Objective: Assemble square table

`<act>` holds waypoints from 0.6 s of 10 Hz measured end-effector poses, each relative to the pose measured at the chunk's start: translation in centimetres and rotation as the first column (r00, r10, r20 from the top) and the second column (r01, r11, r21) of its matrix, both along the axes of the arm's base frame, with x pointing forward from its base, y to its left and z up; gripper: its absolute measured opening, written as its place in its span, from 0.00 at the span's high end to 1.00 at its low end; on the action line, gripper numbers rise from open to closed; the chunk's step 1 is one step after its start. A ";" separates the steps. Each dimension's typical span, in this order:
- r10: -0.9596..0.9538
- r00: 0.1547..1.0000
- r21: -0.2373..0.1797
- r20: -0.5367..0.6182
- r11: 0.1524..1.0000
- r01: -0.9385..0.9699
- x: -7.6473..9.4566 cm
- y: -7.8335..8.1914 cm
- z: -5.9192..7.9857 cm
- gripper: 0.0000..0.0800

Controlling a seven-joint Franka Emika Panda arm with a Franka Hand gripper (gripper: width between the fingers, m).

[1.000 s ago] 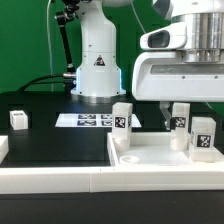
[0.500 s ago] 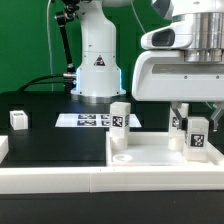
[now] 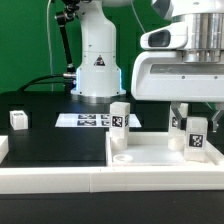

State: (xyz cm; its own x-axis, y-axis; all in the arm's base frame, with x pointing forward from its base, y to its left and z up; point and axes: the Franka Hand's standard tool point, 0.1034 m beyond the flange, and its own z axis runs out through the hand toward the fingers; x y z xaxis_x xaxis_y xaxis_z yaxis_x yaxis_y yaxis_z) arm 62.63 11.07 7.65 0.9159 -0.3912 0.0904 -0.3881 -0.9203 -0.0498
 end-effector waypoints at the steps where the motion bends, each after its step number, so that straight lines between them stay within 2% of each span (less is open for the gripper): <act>1: -0.132 0.991 0.019 -0.002 0.991 0.132 0.0 0.0 0.0 0.64; 3: -0.376 0.927 0.052 0.013 0.926 0.375 0.0 0.1 -0.1 0.64; 4: -0.510 0.860 0.080 0.012 0.858 0.507 0.0 0.1 -0.2 0.64; 6: -0.680 0.733 0.102 -0.004 0.729 0.677 -0.1 0.3 -0.2 0.64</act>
Offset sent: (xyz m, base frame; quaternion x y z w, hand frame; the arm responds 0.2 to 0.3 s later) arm -0.0136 -0.0002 -0.0150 0.0201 0.0009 0.3378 0.9410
